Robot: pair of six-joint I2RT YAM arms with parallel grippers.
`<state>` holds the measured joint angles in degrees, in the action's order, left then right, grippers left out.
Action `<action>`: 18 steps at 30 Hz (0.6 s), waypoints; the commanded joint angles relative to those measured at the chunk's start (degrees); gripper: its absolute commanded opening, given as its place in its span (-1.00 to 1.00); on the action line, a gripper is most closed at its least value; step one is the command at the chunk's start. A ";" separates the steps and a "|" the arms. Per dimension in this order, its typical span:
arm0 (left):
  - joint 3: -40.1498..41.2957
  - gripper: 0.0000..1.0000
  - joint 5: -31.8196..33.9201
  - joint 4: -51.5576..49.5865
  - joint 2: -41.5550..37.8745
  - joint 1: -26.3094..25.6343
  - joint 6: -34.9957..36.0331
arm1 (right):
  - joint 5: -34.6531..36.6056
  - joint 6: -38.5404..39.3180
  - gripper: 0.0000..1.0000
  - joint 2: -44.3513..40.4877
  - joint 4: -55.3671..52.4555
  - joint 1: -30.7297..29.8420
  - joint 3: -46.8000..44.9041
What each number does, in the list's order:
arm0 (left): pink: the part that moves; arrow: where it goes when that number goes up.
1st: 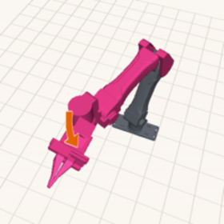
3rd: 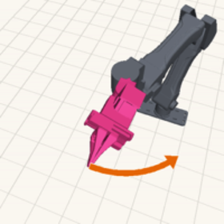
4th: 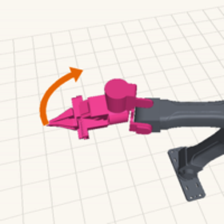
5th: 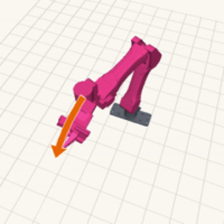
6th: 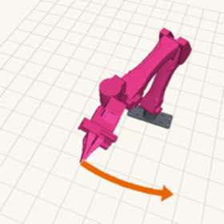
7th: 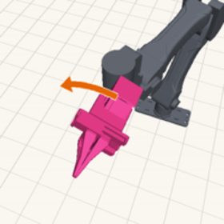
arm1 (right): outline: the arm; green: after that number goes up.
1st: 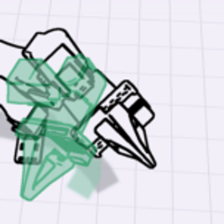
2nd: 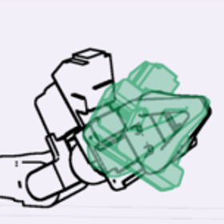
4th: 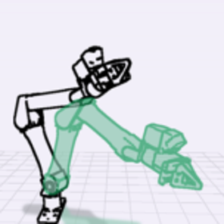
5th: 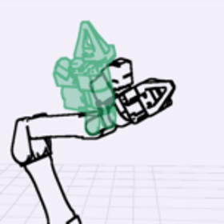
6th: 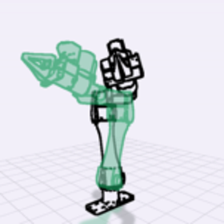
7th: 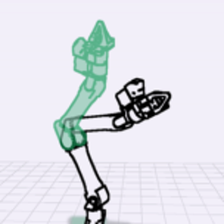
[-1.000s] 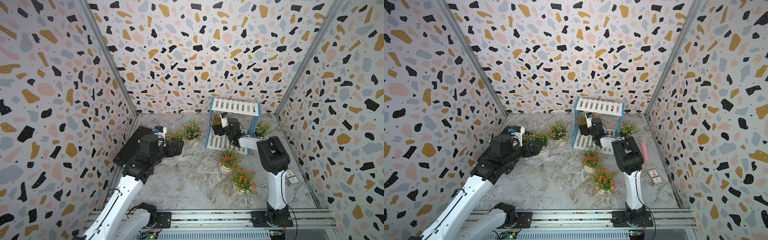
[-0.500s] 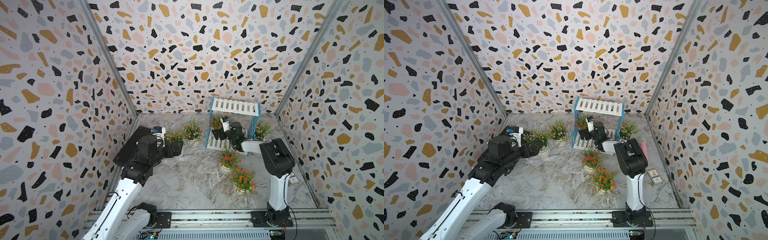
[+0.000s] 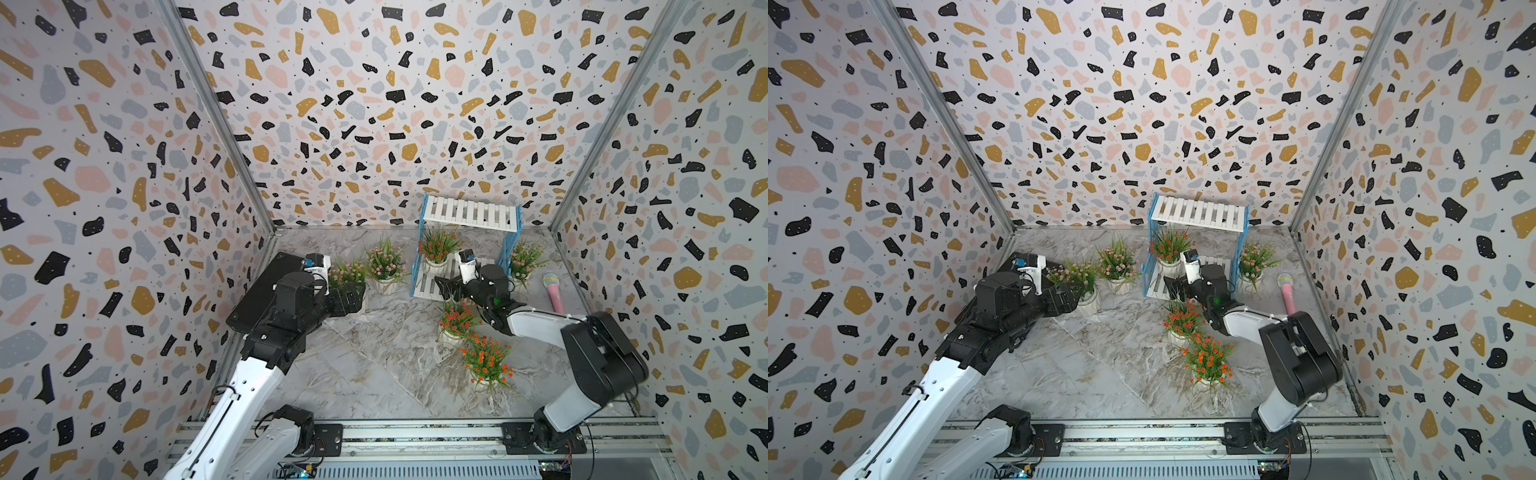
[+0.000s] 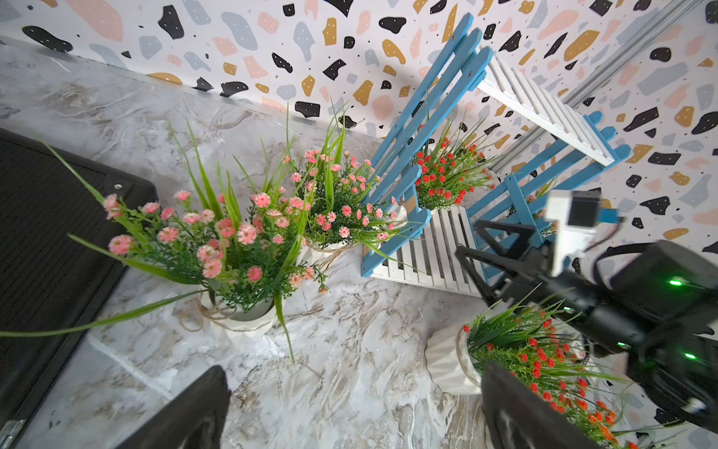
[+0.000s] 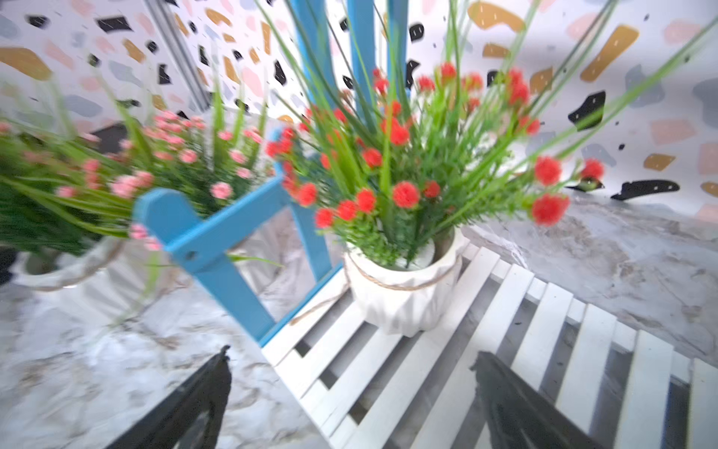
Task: Place the baby's breath potted plants on the rack by color
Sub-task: Place the baby's breath potted plant on the rack, then pick up the baby's breath potted plant from the center of the board.
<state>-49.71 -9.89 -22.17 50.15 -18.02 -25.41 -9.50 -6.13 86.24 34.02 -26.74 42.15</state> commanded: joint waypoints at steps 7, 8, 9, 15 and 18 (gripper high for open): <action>10.92 0.98 10.52 20.06 8.58 -16.77 4.58 | 5.82 -6.57 0.98 -34.24 -35.15 -2.92 2.43; 12.58 0.98 11.87 23.23 9.87 -18.94 5.88 | 6.21 -7.16 0.98 -36.08 -40.73 -2.88 4.78; 14.04 0.98 12.35 26.95 11.19 -20.80 7.63 | 6.28 -7.55 0.98 -37.16 -45.23 -2.88 7.43; 25.81 0.98 7.62 53.58 18.56 -28.16 20.68 | 5.71 -10.15 0.99 -38.28 -61.04 -2.79 19.94; 28.53 0.98 3.46 62.09 22.23 -29.19 23.92 | 5.79 -10.93 0.99 -39.91 -62.03 -2.62 21.00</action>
<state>-22.65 -2.46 22.31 70.59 -46.48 -8.36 -4.38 -14.92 47.70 -19.31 -29.58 61.52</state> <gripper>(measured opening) 0.991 0.993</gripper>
